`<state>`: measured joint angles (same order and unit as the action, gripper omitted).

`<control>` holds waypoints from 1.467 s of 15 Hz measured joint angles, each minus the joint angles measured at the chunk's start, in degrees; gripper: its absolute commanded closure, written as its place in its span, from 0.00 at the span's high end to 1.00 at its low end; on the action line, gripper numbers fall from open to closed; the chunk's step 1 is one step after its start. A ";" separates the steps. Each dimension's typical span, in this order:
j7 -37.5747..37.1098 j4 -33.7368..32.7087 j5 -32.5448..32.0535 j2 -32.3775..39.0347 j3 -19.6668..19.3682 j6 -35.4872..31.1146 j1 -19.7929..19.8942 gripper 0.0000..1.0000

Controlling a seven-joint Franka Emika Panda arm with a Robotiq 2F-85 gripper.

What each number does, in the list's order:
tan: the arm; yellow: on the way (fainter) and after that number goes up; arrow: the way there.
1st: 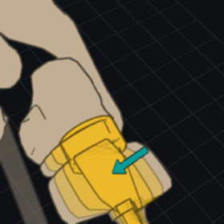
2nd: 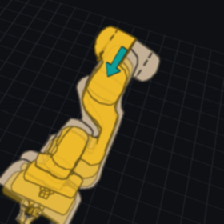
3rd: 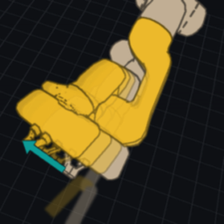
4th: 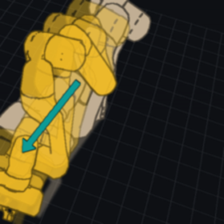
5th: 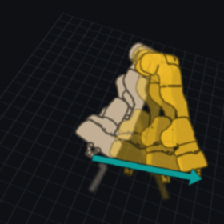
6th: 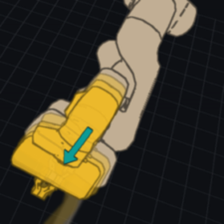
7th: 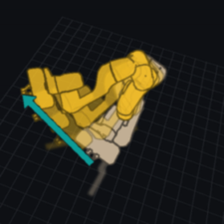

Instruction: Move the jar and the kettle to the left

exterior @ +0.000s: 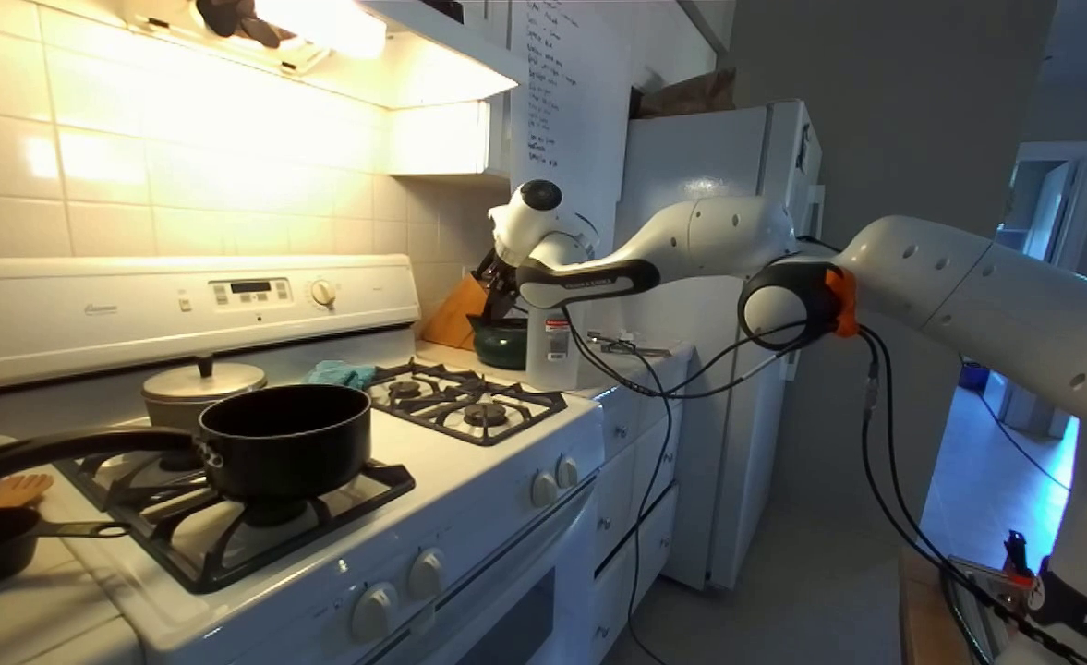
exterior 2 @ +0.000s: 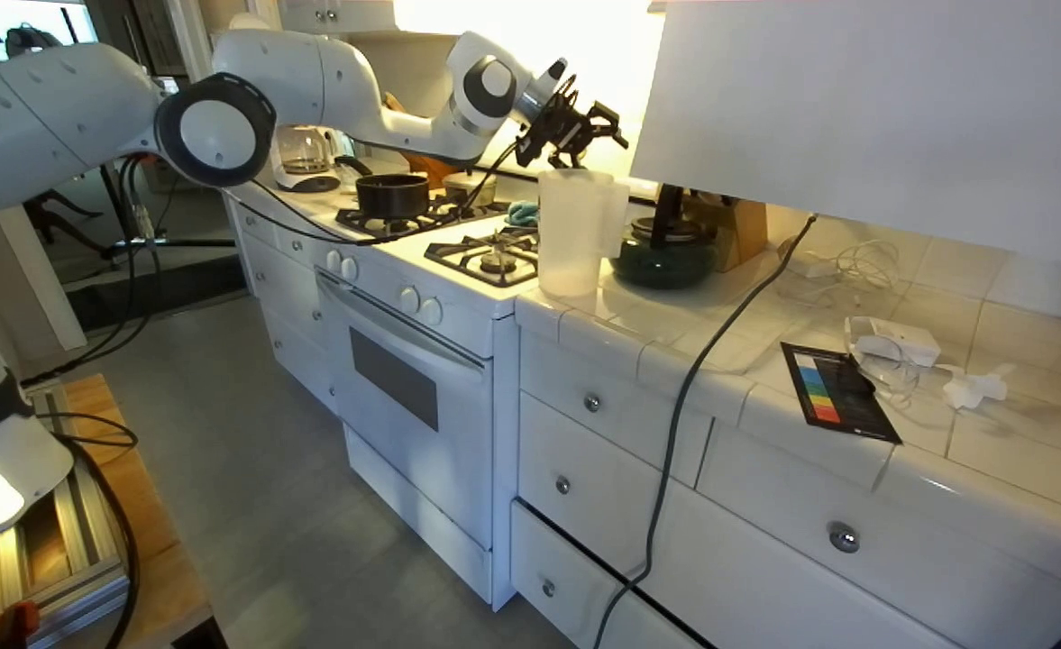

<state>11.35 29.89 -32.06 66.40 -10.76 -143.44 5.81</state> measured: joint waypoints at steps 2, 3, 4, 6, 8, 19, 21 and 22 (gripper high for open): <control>3.90 0.00 0.38 0.42 2.65 -3.05 1.49 1.00; 4.87 0.00 0.80 0.50 3.77 -3.67 2.27 1.00; 5.08 -0.01 1.31 0.52 4.62 -3.79 3.05 1.00; 4.37 -0.05 1.78 0.54 5.21 -3.64 4.41 1.00; 1.85 -0.08 1.79 0.54 5.04 -2.86 5.35 1.00; -20.34 -0.71 1.41 0.54 -4.05 5.88 5.08 1.00; -23.06 -0.71 1.41 0.54 -5.24 6.75 5.04 1.00; -24.16 -0.71 1.42 0.55 -5.63 7.00 5.05 1.00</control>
<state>-12.82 29.17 -30.65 66.95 -16.39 -136.44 10.87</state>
